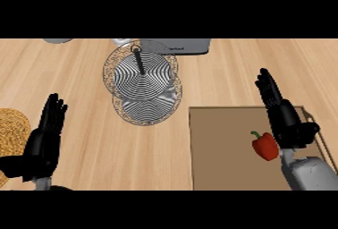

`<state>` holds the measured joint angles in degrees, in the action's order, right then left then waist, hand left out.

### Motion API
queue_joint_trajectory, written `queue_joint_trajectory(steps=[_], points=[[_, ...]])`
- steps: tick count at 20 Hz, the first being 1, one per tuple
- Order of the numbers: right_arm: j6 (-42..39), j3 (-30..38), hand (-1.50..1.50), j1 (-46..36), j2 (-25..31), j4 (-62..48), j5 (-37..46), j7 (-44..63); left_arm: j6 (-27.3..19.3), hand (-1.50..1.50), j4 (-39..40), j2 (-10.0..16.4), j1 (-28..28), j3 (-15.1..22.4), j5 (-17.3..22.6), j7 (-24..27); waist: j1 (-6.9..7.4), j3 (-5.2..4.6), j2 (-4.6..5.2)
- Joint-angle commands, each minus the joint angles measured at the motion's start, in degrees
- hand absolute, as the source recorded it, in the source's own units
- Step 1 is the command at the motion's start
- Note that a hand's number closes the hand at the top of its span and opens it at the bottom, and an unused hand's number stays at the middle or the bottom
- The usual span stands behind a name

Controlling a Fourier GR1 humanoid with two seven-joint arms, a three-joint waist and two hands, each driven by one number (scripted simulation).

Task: Pick the bell pepper from the tray and place it in the tiered basket

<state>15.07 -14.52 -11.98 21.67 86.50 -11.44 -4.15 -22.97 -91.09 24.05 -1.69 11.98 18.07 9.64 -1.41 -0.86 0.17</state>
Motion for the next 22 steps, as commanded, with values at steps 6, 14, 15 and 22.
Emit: queue_joint_trajectory(steps=[6, 14, 15, 22], points=[[-7.55, 17.37, 1.5, 0.46, 16.11, 5.14, -3.7, -9.13, -2.49, 0.0, 9.1, -1.15, -3.29, 4.47, -4.54, -6.95, -0.88, 0.92, -0.34], [2.36, 33.43, -1.5, 16.62, 4.78, 2.86, -13.4, -12.72, -1.8, 0.0, 12.98, -7.06, -3.28, 6.8, -4.55, -4.99, -0.27, 0.87, -0.36], [-1.21, 34.33, -1.5, 17.65, 6.5, 1.74, -12.72, -13.83, -0.4, 0.0, 12.43, -6.15, -2.49, 6.44, -5.06, -6.77, 0.61, 0.87, -0.26], [-6.86, 26.2, -1.5, 28.74, 20.44, 14.16, -5.08, 7.46, -0.91, 0.0, 11.5, -5.06, -1.35, 5.84, -5.55, -8.88, 0.24, 0.65, -0.38]])
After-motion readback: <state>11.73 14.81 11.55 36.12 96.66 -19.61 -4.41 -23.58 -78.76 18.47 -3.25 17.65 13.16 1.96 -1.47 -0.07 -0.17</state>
